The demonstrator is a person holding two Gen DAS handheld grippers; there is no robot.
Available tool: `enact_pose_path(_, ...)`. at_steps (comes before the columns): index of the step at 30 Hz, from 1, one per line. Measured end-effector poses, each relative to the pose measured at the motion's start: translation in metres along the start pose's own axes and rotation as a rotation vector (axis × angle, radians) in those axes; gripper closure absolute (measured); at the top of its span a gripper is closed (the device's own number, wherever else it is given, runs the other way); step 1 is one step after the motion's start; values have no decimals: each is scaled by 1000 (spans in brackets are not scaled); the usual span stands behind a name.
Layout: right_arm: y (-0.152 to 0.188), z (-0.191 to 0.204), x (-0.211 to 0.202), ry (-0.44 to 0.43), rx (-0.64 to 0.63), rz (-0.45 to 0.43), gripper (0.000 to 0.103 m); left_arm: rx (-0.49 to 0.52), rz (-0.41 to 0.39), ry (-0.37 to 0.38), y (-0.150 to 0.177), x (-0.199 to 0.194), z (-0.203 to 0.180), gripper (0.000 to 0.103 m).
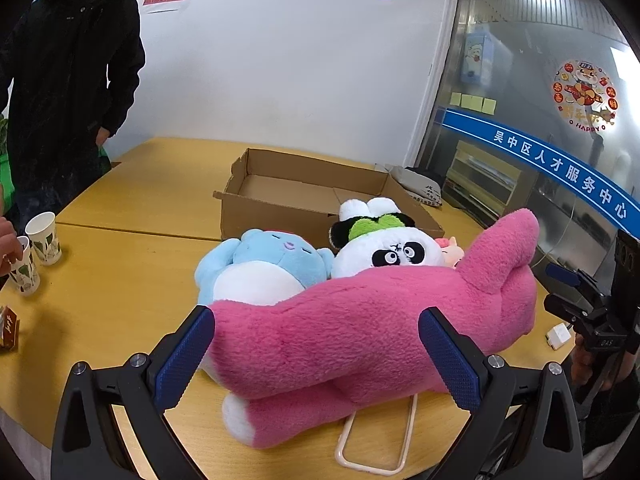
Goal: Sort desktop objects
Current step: 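Close the left gripper on the body of the large pink plush, then lift the pink plush with the left gripper while the right gripper grips its strawberry-decorated head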
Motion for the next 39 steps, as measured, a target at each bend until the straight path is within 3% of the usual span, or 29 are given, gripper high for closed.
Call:
enact_pose_path(7,4,-23,-2,-46,8,-52,0,-10,18,55,0,0,21,0)
enact_pose_path(14,2,-30,19,-157,-141,-6,0,-79,73,122,3,15,56,0)
enact_pose_path(17,3,-27,32,-222,-214,10,0,-111,107,197,7,27,64,0)
enact_pose_path(22,19,-14,56,-435,-272,94,0,-97,192,387,17,37,52,0)
enact_pose_path(24,23,-11,63,-456,-273,109,1,-84,210,407,18,45,48,1)
enact_pose_path(25,22,-12,65,-462,-255,105,1,-78,220,407,17,50,46,10)
enact_pose_path(30,19,-13,59,-449,-196,74,34,-67,211,374,9,45,45,38)
enact_pose_path(32,19,-10,48,-434,-198,57,40,-47,207,361,7,36,41,49)
enact_pose_path(36,4,-2,17,-403,-172,-25,45,-8,167,329,-6,12,28,58)
enact_pose_path(39,-19,-1,-9,-372,-172,-100,46,30,97,336,-40,-13,13,58)
Point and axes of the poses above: each gripper's, at about its wrist camera, not at the fingertips, and x roughly the way its jaws point, z to its left, y to its underside, the point moved 7 cm from there along x, roughly the way its jaws point, and after that the axes turned 7 degrees about -x, right-handed, at the moved point
